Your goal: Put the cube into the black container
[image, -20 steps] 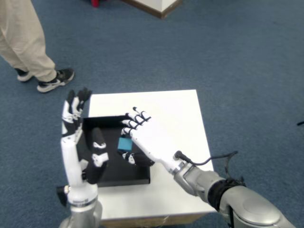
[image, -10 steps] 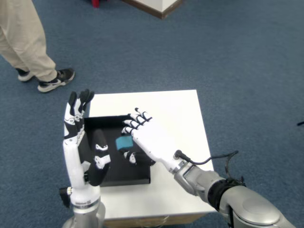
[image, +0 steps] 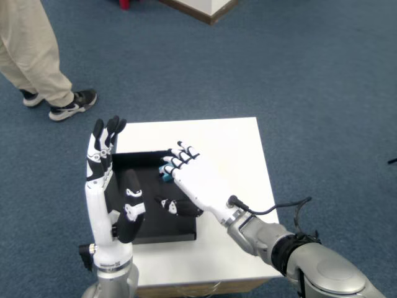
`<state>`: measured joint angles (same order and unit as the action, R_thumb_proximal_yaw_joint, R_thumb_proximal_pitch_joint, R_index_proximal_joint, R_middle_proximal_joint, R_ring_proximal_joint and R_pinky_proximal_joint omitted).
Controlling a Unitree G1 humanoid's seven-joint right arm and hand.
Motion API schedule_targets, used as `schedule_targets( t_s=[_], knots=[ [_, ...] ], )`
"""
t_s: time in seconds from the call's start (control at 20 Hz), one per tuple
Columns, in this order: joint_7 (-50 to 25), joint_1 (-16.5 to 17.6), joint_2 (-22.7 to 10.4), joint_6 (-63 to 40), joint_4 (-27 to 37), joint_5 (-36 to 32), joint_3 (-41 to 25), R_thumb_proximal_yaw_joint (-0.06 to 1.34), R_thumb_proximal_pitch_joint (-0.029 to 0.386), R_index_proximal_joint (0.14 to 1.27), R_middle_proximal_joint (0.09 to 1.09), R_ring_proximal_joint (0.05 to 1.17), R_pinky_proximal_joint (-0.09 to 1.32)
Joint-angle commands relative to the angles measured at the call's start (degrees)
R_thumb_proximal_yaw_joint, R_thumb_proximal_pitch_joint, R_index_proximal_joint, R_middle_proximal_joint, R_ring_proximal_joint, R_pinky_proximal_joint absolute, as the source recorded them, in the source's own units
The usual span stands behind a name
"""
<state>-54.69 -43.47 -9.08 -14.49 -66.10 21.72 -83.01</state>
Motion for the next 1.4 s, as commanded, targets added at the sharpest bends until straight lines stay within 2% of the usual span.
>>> schedule_targets(
  t_s=[0.05,0.3,0.45,0.55,0.65,0.85,0.9,1.1,1.2,1.3,1.35,1.4],
  knots=[
    [-1.19,-3.19,-0.07,0.8,0.96,-1.03,0.69,0.55,0.088,0.64,0.34,0.25,0.11],
    [-3.15,-2.75,-0.17,0.67,0.56,-0.48,0.73,0.53,0.082,0.63,0.35,0.26,0.12],
    [-9.41,-2.29,-0.64,-1.31,1.31,-0.52,1.36,0.52,0.079,0.61,0.35,0.27,0.14],
    [-15.36,-2.08,-1.57,-7.47,4.38,-3.36,4.19,0.52,0.074,0.52,0.36,0.28,0.17],
    [-17.14,-1.17,-2.91,-13.75,5.43,-6.02,6.33,0.52,0.067,0.49,0.35,0.28,0.18],
    [-20.29,2.38,-7.36,-27.49,4.55,-9.69,8.75,0.53,0.057,0.44,0.33,0.28,0.21],
    [-21.27,3.24,-8.27,-30.6,3.4,-10.39,9.24,0.54,0.056,0.4,0.32,0.28,0.22],
    [-26.33,4.98,-11.41,-43.87,3.51,-11.5,10.95,0.41,0.041,0.29,0.28,0.28,0.25],
    [-27.73,5.96,-12.86,-49.73,3.54,-11.97,11.4,0.4,0.053,0.28,0.27,0.28,0.23],
    [-28.31,6.99,-14.22,-53.76,2.39,-12.41,11.53,0.4,0.114,0.27,0.26,0.27,0.21],
    [-28.54,8.08,-14.78,-56.32,1.01,-13.52,11.83,0.41,0.163,0.26,0.24,0.26,0.2],
    [-28.4,8.75,-14.85,-57.82,-0.18,-14.68,12.09,0.4,0.177,0.25,0.24,0.26,0.19]
  ],
)
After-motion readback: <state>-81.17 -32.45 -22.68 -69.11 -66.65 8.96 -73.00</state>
